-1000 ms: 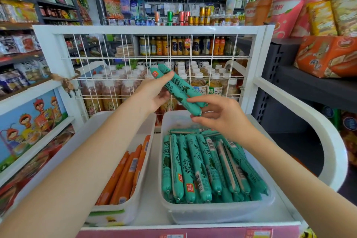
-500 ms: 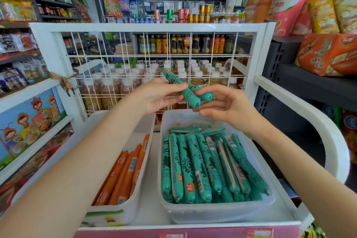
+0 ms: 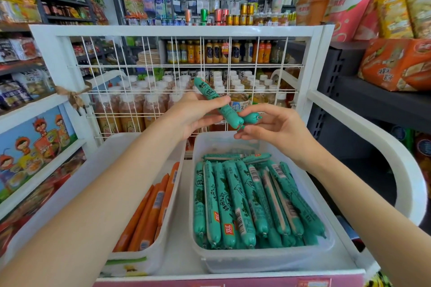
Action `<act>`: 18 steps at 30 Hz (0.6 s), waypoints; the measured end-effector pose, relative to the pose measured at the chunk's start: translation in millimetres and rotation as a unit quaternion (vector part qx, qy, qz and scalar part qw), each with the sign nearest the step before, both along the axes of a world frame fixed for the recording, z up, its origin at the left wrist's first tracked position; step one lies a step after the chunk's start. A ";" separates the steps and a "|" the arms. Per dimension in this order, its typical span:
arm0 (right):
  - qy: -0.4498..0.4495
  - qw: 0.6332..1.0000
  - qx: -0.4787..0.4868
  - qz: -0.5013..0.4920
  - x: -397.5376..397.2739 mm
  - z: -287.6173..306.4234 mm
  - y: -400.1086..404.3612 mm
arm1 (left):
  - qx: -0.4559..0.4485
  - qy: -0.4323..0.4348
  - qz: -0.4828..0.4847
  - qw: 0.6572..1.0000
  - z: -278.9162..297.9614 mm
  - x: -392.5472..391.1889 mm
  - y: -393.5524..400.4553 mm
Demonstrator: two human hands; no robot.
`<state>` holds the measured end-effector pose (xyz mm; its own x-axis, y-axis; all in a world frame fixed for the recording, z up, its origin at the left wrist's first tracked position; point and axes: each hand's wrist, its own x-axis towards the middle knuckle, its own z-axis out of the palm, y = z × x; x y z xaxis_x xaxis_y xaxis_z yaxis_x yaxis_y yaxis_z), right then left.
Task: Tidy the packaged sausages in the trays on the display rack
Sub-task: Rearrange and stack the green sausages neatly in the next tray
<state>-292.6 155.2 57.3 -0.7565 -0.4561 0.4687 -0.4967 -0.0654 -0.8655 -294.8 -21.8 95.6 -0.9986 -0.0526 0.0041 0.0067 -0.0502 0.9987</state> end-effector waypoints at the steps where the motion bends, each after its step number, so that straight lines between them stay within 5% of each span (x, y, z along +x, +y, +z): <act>1: 0.002 1.000 0.001 0.000 -0.3 0.0 0.1 | 0.002 0.001 0.003 1.000 0.1 0.0 0.1; 9: -0.008 1.000 -0.006 0.004 -5.4 1.3 0.9 | 0.018 0.002 0.011 1.000 1.0 -0.9 -1.9; 13: -0.063 0.995 -0.043 -0.072 -22.0 0.0 6.0 | 0.013 -0.017 0.031 0.999 -7.4 -1.6 -14.3; 18: -0.132 0.983 0.052 -0.116 -56.8 -16.8 -0.4 | 0.015 -0.042 0.055 0.997 -28.0 6.3 -29.1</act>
<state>-349.4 154.8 40.5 -0.9346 -0.2931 0.2017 -0.2450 0.1193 -0.9621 -288.6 -51.0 67.6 -0.9835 -0.1603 -0.0833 -0.0705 -0.0837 0.9940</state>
